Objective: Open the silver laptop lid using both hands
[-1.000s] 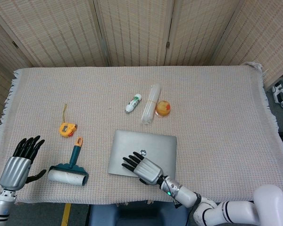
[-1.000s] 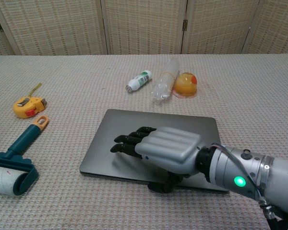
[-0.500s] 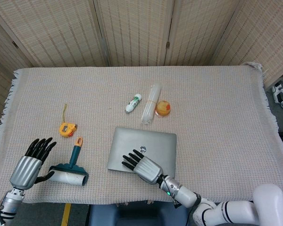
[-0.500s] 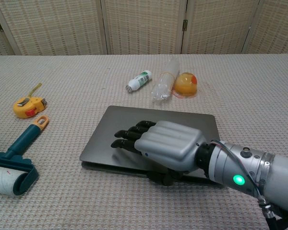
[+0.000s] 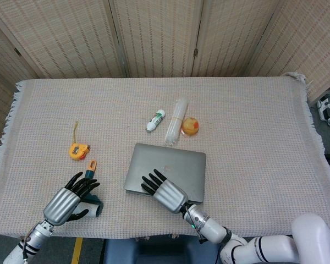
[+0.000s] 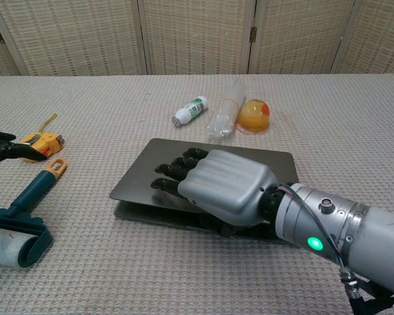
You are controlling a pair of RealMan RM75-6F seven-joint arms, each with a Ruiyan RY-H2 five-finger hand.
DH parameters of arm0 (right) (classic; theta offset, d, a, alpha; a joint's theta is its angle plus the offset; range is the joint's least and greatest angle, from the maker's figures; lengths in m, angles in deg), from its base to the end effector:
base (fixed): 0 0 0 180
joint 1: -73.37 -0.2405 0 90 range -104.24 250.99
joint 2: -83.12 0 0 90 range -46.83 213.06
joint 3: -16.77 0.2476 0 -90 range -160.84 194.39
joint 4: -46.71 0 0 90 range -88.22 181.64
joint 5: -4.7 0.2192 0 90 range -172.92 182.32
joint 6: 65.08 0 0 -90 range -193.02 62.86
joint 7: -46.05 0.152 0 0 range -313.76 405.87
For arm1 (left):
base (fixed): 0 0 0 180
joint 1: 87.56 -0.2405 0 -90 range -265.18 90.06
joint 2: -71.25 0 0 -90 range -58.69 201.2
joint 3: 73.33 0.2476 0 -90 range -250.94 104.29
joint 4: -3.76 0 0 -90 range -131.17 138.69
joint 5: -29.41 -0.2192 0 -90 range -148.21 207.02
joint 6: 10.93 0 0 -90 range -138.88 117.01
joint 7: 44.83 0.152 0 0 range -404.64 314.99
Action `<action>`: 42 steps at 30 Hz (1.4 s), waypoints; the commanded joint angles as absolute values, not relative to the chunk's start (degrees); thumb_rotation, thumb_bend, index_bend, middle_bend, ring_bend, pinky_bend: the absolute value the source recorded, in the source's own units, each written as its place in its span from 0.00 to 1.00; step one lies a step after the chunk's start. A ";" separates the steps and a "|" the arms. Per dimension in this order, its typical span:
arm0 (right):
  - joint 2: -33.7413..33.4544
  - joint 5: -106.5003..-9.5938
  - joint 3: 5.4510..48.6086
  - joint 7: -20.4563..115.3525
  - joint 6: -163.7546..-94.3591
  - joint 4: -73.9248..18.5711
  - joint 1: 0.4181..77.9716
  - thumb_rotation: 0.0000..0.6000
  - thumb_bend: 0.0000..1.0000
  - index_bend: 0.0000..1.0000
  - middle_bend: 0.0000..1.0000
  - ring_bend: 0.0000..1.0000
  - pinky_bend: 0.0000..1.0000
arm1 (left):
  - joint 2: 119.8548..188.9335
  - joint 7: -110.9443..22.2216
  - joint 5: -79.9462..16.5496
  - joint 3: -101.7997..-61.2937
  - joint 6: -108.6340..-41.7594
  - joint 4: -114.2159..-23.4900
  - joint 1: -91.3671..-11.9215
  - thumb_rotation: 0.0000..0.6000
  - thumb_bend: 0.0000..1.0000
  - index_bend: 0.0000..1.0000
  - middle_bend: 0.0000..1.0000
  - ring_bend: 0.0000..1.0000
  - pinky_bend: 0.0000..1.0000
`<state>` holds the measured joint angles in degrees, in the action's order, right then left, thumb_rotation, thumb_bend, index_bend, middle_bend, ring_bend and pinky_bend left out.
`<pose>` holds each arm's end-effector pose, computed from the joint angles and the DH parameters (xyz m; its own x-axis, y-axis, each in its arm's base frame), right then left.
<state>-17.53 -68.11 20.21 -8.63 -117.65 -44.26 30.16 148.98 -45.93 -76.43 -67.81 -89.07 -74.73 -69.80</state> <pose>-0.0665 -0.2460 -0.1103 0.7853 -0.0136 0.6190 -0.4155 -0.7528 0.5106 -0.2577 0.2065 0.0353 0.4932 0.1502 0.8568 0.7650 -0.5438 -0.3450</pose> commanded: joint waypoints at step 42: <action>-18.96 -64.63 19.69 -16.63 -124.38 -45.34 28.13 1.00 0.58 0.00 0.00 0.00 0.00 | 159.97 -39.13 -67.01 -69.80 -63.88 -77.20 -54.16 1.00 0.61 0.00 0.01 0.02 0.00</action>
<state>-18.96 -64.64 19.69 -16.66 -124.40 -45.34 28.13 159.77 -39.29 -67.26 -69.69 -64.11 -77.30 -54.36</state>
